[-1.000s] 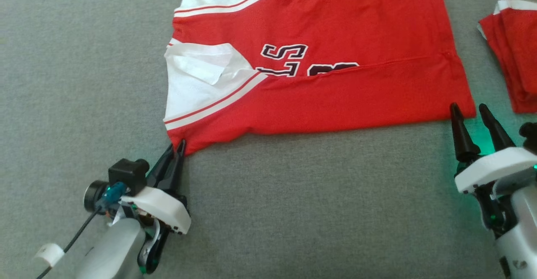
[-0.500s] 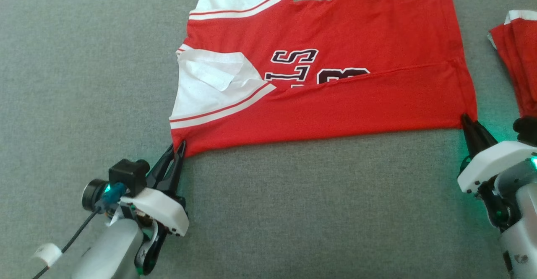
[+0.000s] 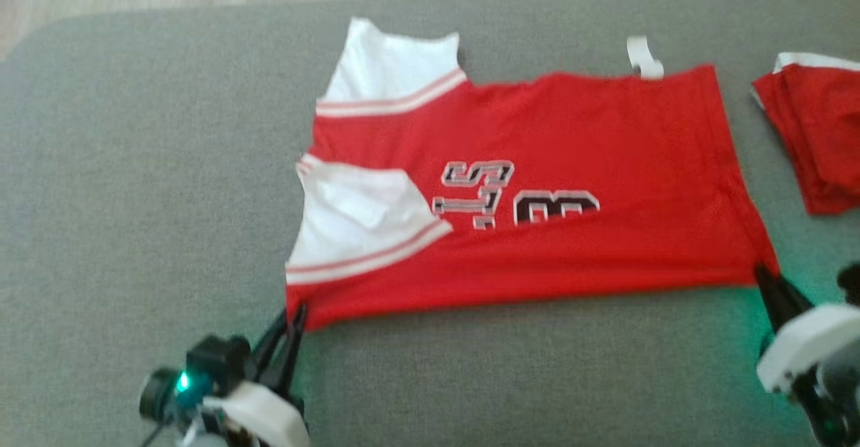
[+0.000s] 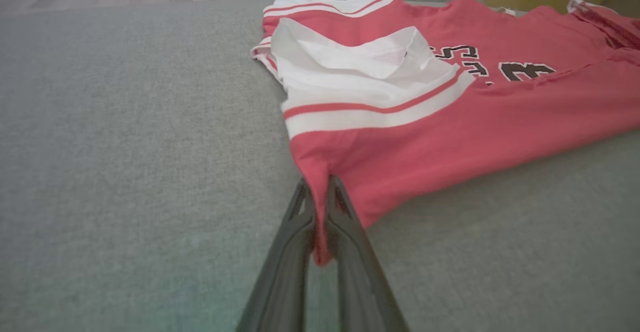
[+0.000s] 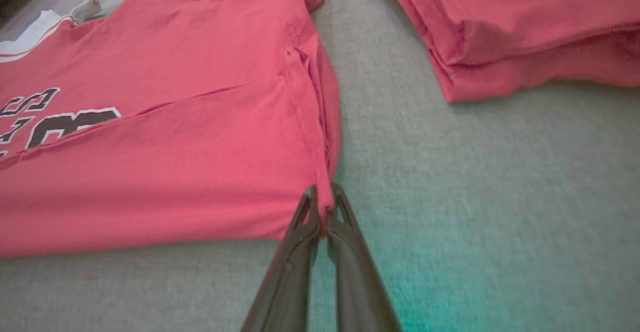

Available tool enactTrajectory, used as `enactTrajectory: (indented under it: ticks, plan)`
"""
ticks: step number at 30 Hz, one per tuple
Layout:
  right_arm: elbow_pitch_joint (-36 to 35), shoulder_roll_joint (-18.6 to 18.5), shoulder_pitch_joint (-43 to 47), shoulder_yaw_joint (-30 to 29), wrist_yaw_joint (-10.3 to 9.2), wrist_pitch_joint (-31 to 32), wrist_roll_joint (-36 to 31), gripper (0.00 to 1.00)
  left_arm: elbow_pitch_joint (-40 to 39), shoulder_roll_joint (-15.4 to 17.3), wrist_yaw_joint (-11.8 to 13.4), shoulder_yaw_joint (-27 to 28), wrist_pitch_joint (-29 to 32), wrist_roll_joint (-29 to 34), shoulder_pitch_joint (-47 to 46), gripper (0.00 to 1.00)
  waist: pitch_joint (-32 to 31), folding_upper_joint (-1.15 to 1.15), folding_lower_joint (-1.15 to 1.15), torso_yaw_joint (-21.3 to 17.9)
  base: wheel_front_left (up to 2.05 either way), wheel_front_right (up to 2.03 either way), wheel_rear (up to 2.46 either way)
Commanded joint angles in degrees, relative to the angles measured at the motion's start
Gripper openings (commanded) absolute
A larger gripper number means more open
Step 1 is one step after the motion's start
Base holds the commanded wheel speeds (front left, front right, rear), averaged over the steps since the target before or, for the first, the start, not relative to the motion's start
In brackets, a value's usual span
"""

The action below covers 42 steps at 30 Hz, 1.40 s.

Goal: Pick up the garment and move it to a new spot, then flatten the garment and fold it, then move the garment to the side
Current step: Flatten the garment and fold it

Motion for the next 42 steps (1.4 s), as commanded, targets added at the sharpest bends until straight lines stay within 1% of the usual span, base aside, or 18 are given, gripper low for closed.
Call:
enactTrajectory:
  ticks: [1,8,14,15,17,18,19,20,21,22,23,28,33,35,38,40,41,42]
  plan:
    - [-2.9,-2.4,2.2,-0.5,-0.05,0.4,0.5,0.0,-2.7,2.3,1.3,2.1,0.3,-0.5,0.9,0.0,-1.4,0.0,0.01,0.1,0.0,0.0,0.0]
    - [-8.8,-2.9,10.8,-3.4,-0.05,3.1,0.7,0.0,-9.3,3.1,3.3,0.0,2.5,-1.1,7.9,0.0,-3.6,0.0,0.01,0.2,0.0,0.0,0.0]
    - [-12.6,-2.3,14.6,-5.1,-0.05,5.0,-0.3,0.0,-12.9,3.9,4.7,-1.0,3.6,-1.2,11.4,0.0,-4.2,0.0,0.01,0.0,0.0,0.0,0.0]
    - [-12.9,-2.2,15.0,-5.3,-0.05,5.3,-0.5,0.04,-13.2,3.9,4.7,-1.2,3.8,-1.2,11.4,0.0,-4.2,0.0,0.01,0.0,0.0,0.0,0.0]
    - [-13.5,-1.8,15.4,-5.7,-0.05,5.8,-0.9,0.33,-13.4,3.9,4.6,-1.4,4.0,-1.1,11.2,0.0,-4.3,0.0,0.01,-0.1,0.0,0.0,0.0]
    - [-13.8,-1.7,15.6,-5.8,-0.05,6.0,-1.1,0.61,-13.4,3.9,4.6,-1.5,4.0,-1.0,11.0,0.0,-4.3,0.0,0.01,-0.1,0.0,0.0,0.0]
    - [-13.8,-1.7,15.6,-5.8,-0.05,6.0,-1.1,0.61,-13.4,3.9,4.6,-1.5,4.0,-1.0,11.0,0.0,-4.3,0.0,0.01,-0.1,0.0,0.0,0.0]
    - [-14.0,-1.5,15.7,-5.9,-0.05,6.3,-1.3,0.91,-13.3,3.8,4.7,-1.5,4.1,-1.0,10.7,0.2,-4.3,0.0,0.01,-0.2,0.0,0.0,0.0]
    - [-14.2,-1.3,15.7,-6.1,-0.05,6.3,-1.5,1.0,-13.3,3.7,4.7,-1.7,4.3,-0.9,10.6,0.39,-4.4,0.0,0.01,-0.3,0.0,0.0,0.0]
    - [-14.5,-1.0,15.6,-6.5,-0.05,6.2,-1.8,1.0,-13.3,3.7,4.8,-1.7,4.6,-0.9,10.3,0.76,-4.4,0.0,0.01,-0.3,0.0,0.0,0.0]
    - [-14.8,-0.8,15.5,-6.7,-0.05,6.0,-2.1,1.0,-13.3,3.8,4.9,-1.8,4.9,-0.7,10.0,1.0,-4.4,0.0,0.01,-0.4,0.0,0.0,0.0]
    - [-17.6,-0.1,14.5,-6.8,-0.05,4.1,-3.5,1.0,-14.4,5.1,5.2,-1.0,5.4,0.6,6.8,1.0,-3.7,0.0,0.01,-0.6,0.0,0.0,0.0]
    - [-20.6,0.9,12.4,-6.0,-0.05,2.8,-4.2,1.0,-15.8,8.3,2.7,0.8,8.4,2.6,-3.4,1.0,-1.1,0.0,0.01,-0.7,0.0,0.0,0.0]
    - [-21.8,1.1,11.5,-5.6,-0.05,2.8,-4.3,1.0,-15.6,8.7,0.5,1.5,10.2,2.6,-9.3,1.0,0.5,0.0,0.01,-1.0,0.0,0.0,0.0]
    - [-23.2,1.2,9.7,-4.1,-0.05,3.1,-4.5,1.0,-13.3,9.6,-4.9,1.8,14.3,1.4,-18.6,1.0,3.4,0.0,0.01,-2.3,0.0,0.0,0.0]
    - [-23.5,1.2,8.3,-2.9,-0.05,3.4,-5.0,1.0,-10.3,10.0,-7.7,2.0,17.0,0.8,-24.6,1.0,5.0,0.0,0.01,-3.7,0.0,0.0,0.0]
    - [-23.7,1.2,6.8,-1.9,-0.05,3.5,-5.5,1.0,-6.9,10.0,-9.4,2.1,19.8,-0.5,-30.2,1.0,6.6,0.0,0.01,-5.1,0.0,0.0,0.0]
    - [-23.7,1.3,6.2,-1.5,-0.05,3.4,-5.7,1.0,-5.1,9.9,-10.0,2.1,21.2,-1.2,-32.9,1.0,7.4,0.0,0.01,-5.8,0.0,0.0,0.0]
